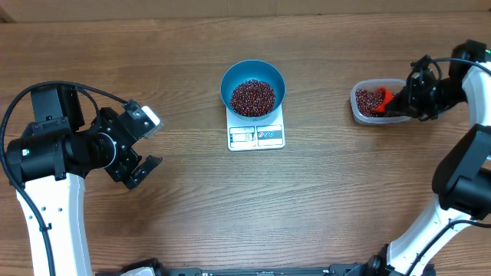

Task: Scoop item into bowl and weigh 150g on scale
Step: 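Push the red cup into the beans and drag to scoop, right gripper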

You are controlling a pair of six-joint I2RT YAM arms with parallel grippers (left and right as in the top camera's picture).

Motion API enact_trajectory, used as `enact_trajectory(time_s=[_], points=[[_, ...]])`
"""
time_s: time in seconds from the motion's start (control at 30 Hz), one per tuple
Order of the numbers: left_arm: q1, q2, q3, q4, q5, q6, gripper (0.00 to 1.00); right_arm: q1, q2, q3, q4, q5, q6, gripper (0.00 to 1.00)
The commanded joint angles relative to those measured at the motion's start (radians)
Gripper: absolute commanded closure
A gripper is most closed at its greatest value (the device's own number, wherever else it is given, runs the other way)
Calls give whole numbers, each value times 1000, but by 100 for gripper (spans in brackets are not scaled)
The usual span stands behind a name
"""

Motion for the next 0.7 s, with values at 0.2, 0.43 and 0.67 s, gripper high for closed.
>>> enact_trajectory(time_s=[0.2, 0.43, 0.67], points=[[0, 2, 2, -2, -6, 34, 0, -65, 2, -93, 8, -171, -113, 96], [0, 2, 2, -2, -6, 34, 0, -123, 2, -97, -11, -209, -121, 96], [0, 2, 2, -3, -6, 34, 0, -167, 2, -97, -54, -286, -177, 96]])
